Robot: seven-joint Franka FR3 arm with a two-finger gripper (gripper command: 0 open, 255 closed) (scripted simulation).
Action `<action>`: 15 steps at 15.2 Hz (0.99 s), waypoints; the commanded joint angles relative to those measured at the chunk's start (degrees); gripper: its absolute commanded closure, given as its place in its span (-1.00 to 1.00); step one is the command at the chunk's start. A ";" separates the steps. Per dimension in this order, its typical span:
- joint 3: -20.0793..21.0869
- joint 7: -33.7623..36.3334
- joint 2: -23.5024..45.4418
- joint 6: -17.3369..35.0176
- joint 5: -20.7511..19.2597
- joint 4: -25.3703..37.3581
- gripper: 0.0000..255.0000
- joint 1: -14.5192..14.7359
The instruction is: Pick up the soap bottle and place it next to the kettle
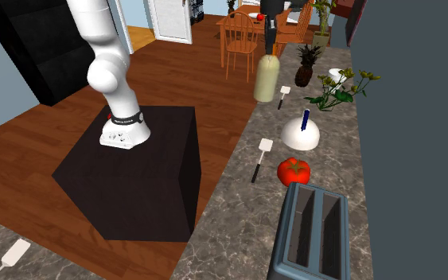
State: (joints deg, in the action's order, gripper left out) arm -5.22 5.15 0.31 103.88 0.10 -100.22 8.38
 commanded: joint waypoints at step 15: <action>5.22 11.19 4.87 5.10 -0.70 -0.23 1.00 5.64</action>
State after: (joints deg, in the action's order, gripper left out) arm 0.01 16.35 5.20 108.12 -0.60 -99.63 14.03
